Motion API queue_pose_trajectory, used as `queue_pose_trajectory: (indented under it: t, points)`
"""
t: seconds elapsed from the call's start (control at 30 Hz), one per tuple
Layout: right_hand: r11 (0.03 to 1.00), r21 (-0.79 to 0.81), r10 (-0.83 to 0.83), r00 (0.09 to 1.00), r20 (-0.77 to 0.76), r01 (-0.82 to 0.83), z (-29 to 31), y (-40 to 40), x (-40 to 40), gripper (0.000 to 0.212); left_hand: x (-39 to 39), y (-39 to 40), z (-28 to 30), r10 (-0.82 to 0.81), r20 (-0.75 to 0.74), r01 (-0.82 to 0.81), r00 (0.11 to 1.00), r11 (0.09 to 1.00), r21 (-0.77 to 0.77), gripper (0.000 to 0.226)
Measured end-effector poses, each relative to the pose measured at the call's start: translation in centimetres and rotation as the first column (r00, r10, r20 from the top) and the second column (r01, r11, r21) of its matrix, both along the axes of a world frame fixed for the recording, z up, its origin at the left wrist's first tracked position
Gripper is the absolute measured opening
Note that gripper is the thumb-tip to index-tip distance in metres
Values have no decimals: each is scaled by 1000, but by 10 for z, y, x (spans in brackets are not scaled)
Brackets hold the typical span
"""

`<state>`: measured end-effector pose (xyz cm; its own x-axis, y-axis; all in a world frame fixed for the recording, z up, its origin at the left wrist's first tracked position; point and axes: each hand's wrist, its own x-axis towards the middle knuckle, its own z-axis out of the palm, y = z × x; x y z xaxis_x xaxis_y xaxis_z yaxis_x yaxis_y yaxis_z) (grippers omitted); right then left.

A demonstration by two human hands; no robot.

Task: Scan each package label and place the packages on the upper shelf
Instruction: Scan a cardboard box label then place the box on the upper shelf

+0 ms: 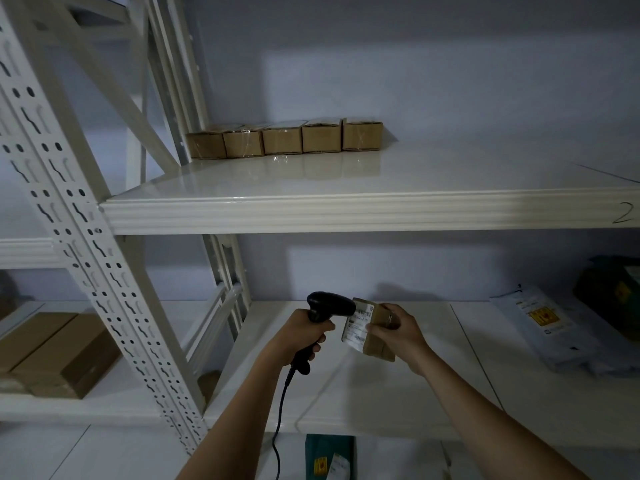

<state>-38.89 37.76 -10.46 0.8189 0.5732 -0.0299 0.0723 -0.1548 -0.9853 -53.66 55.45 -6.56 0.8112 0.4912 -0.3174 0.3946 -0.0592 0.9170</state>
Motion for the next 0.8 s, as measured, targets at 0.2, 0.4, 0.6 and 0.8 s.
queue_pose_trajectory:
  t: [0.2,0.4,0.6,0.8]
  points:
    - [1000,-24,-12,1000,4,12,0,0,-2,47,-3,0,0,-13,2,13,1000,1000,-7,12]
    - [1000,-17,-7,1000,1,7,1,0,-3,42,-5,-1,4,-11,1,11,1000,1000,0,13]
    - [1000,-19,-5,1000,7,5,1,0,-4,39,-8,-1,6,-7,9,7,1000,1000,-1,12]
    - [1000,-21,-2,1000,16,2,1,-1,-3,40,-13,-2,12,13,7,-13,1000,1000,-17,12]
